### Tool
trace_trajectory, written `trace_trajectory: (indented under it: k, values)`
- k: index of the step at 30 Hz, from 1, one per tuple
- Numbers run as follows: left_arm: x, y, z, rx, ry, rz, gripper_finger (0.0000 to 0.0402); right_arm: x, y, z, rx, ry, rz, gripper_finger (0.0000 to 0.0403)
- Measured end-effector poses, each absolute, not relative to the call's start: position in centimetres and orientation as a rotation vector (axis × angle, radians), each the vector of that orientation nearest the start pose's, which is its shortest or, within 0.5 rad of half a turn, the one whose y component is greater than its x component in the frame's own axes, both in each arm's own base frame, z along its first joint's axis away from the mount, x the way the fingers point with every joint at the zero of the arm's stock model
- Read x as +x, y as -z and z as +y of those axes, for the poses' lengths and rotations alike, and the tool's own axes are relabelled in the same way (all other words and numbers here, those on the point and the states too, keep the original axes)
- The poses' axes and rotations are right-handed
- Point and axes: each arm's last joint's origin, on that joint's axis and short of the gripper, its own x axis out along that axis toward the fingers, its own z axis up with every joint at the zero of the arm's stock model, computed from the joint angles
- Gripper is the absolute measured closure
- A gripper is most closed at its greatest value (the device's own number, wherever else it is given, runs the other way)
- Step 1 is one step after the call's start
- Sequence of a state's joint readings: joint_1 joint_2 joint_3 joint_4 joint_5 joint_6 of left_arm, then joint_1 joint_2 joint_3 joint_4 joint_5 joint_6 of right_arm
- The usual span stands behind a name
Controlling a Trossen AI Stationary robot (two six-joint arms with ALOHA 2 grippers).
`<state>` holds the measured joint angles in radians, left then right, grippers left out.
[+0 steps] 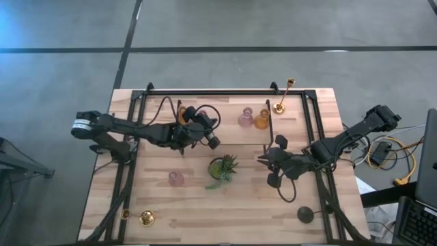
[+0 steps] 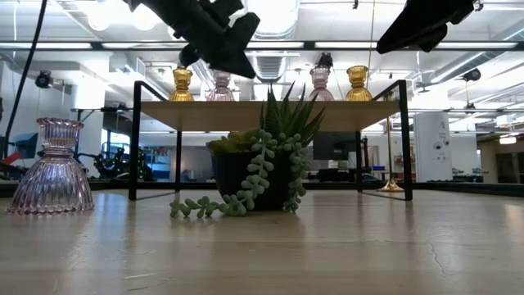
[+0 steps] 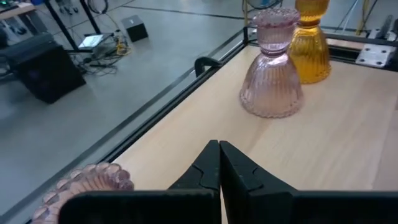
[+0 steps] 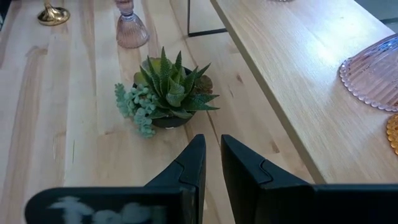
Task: Pick & Place candle stick holders
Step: Put the pink glass candle holder on the shelf
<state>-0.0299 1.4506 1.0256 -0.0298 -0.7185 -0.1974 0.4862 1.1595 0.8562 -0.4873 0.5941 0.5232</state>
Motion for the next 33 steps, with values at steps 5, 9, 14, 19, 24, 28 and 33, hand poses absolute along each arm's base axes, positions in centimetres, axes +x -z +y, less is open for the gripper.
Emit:
trace_trajectory:
  k: [5, 9, 14, 19, 24, 28, 33]
  values:
    - [31.48, -27.8, 1.16, 0.005, -0.78, 0.379, 0.0401, 21.16, -26.44, 9.35, 0.096, 0.272, 0.624, 0.036]
    - [31.45, -27.78, 1.3, 0.007, -0.79, 0.381, 0.0401, 21.16, -26.44, 9.35, 0.096, 0.272, 0.624, 0.036]
    - [31.3, -27.73, 1.43, 0.023, -0.842, 0.383, 0.0401, 21.16, -26.44, 9.35, 0.097, 0.272, 0.624, 0.036]
    - [31.15, -27.57, 1.54, 0.019, -0.871, 0.392, 0.0401, 21.16, -26.44, 9.35, 0.096, 0.273, 0.624, 0.036]
    - [31.03, -27.51, 1.61, 0.028, -0.902, 0.394, 0.0401, 21.16, -26.44, 9.35, 0.096, 0.273, 0.624, 0.036]
    - [31.03, -27.52, 1.65, 0.028, -0.904, 0.394, 0.0401, 21.16, -26.44, 9.35, 0.096, 0.273, 0.624, 0.036]
    - [31.15, -27.74, 1.59, 0.02, -0.881, 0.392, 0.0401, 21.18, -26.46, 9.36, 0.098, 0.272, 0.622, 0.036]
